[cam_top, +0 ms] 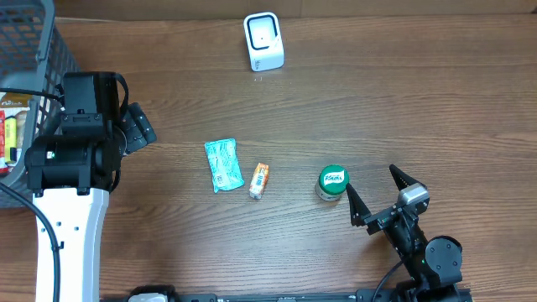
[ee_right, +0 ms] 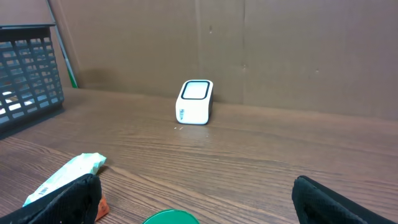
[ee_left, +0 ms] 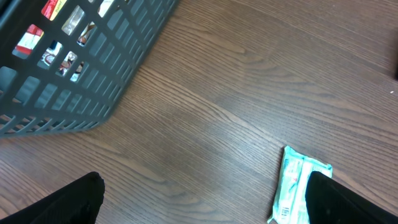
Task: Scan the item barcode
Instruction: 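Release the wipes pack and move the left gripper toward the basket, then reach the left gripper into the grey basket over the snacks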
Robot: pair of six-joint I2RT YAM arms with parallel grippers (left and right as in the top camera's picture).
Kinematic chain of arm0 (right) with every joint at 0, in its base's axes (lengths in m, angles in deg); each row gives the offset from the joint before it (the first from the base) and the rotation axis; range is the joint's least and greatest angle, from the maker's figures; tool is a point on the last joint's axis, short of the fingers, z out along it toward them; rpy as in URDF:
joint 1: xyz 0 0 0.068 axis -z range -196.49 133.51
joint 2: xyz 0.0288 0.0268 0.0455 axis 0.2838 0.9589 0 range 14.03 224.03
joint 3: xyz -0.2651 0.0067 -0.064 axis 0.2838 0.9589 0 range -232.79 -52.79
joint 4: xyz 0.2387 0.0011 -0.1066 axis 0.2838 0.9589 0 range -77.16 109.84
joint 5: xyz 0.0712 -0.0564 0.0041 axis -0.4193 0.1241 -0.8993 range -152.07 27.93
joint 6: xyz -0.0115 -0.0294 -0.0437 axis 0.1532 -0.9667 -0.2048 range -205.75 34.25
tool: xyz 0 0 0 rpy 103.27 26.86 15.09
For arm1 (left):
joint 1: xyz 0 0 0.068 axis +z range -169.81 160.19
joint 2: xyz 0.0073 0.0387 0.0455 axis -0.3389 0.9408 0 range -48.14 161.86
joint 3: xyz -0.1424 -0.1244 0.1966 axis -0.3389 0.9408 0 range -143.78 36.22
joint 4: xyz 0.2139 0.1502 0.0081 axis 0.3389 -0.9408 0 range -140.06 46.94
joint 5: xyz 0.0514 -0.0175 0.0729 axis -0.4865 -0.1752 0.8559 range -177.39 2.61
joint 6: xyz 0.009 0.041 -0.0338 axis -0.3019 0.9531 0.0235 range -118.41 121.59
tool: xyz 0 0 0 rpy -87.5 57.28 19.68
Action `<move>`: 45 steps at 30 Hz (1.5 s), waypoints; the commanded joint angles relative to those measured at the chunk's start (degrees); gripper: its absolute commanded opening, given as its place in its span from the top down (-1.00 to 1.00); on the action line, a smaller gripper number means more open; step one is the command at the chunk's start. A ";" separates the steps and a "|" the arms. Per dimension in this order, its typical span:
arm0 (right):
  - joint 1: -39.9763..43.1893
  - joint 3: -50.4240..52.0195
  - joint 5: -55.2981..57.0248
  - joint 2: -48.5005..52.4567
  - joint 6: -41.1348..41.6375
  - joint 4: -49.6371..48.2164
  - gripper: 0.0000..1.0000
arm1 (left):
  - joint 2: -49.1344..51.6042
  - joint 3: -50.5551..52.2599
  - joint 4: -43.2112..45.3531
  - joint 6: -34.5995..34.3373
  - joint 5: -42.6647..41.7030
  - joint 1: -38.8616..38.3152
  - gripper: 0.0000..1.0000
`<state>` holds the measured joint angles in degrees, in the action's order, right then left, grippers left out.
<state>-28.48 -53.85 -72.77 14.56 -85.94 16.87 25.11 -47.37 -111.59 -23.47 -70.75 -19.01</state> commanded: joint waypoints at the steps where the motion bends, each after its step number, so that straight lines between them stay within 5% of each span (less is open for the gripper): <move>1: 0.22 0.61 0.11 -0.37 0.00 -0.28 -1.00 | -0.55 0.63 0.22 1.31 -1.40 0.31 -0.81; 45: 0.22 0.61 0.11 -0.37 0.00 -0.28 -1.00 | -0.55 1.60 0.11 1.25 -1.73 0.31 -0.81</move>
<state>-28.48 -53.85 -72.77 14.56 -85.94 16.89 25.09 -47.24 -111.79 -23.30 -71.82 -19.01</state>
